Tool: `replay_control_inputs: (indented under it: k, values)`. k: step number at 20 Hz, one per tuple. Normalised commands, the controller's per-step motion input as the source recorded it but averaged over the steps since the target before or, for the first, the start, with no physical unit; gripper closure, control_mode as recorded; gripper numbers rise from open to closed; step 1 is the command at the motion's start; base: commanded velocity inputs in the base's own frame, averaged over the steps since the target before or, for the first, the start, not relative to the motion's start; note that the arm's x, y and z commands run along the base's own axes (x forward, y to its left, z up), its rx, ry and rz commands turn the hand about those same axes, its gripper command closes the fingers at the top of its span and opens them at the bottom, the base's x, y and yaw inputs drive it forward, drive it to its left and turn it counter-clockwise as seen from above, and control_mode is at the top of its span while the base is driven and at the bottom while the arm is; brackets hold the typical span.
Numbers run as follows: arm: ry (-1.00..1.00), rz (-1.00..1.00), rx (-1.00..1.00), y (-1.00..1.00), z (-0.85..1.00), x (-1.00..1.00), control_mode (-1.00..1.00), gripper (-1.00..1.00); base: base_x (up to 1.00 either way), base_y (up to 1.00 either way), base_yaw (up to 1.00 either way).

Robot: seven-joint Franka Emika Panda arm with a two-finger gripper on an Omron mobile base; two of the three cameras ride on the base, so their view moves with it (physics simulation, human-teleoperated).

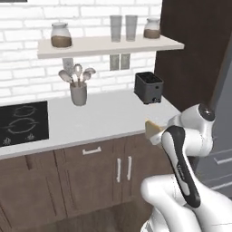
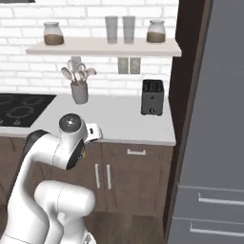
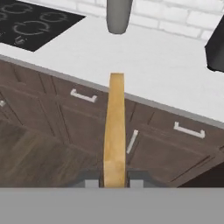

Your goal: Start the toaster. Once the lever pops up, take the bread to the plate on the dining counter.

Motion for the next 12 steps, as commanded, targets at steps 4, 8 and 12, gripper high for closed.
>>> replay_control_inputs:
  k: [4,8,12]
  values:
    - [0.00,0.00,0.00,0.00,0.00,0.00,1.00,1.00,-0.88,0.74,-0.55]
    - [0.00,0.00,0.00,0.00,0.00,0.00,1.00,1.00,-0.79,0.33,-0.75]
    - [0.00,0.00,0.00,0.00,0.00,0.00,1.00,1.00,-0.49,0.13,-0.88]
